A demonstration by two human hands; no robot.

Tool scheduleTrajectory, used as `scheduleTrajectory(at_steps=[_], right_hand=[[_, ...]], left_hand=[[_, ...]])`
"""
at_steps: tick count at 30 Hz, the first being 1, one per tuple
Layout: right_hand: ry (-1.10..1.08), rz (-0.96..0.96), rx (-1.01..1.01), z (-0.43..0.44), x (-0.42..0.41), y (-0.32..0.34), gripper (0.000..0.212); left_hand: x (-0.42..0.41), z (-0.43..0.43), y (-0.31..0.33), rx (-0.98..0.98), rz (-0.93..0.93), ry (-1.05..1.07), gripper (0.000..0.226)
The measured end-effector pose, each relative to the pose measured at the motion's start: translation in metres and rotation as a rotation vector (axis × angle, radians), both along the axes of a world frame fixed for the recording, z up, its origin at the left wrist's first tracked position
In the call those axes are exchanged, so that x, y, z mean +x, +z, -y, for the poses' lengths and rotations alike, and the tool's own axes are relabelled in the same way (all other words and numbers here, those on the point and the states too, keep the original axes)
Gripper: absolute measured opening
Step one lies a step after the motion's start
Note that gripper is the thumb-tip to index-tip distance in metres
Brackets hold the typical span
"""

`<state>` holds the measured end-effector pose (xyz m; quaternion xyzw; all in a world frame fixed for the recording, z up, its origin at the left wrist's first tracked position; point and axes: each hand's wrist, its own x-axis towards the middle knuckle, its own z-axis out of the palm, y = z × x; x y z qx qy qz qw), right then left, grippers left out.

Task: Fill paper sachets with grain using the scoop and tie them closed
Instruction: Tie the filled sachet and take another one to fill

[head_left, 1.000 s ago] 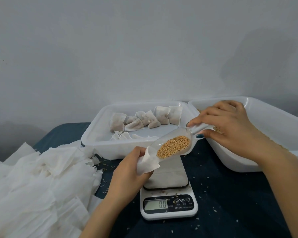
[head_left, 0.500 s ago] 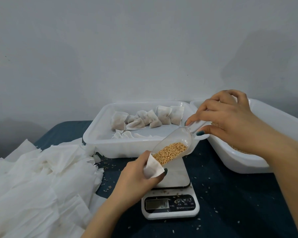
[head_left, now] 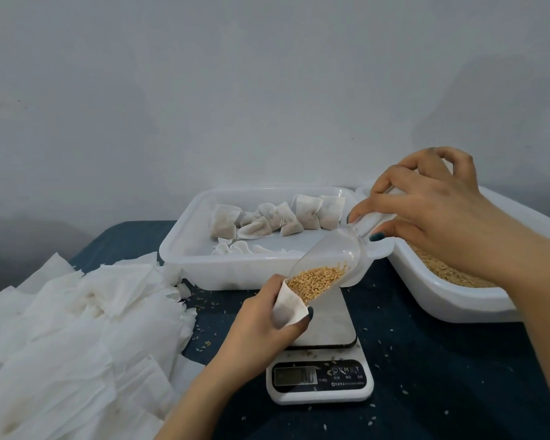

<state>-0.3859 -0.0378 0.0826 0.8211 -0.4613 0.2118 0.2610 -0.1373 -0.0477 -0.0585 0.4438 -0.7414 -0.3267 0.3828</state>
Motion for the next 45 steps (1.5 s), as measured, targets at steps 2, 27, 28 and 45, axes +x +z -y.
scheduleTrajectory(at_steps=[2,27,28,45], right_hand=[[0.004,-0.007,-0.017,-0.001,0.002,0.001,0.028],[-0.029,0.531,0.346,-0.002,-0.032,-0.059,0.02],[-0.005,0.634,0.381,-0.001,-0.033,-0.064,0.027],[-0.893,0.462,0.536,0.053,-0.09,-0.095,0.022]], left_hand=[[0.0,-0.001,0.001,0.007,-0.017,-0.006,0.036],[0.003,0.001,0.007,-0.03,-0.228,-0.032,0.021],[0.003,0.001,0.008,-0.035,-0.248,-0.042,0.02],[0.029,0.016,0.015,-0.186,-0.083,0.173,0.029]])
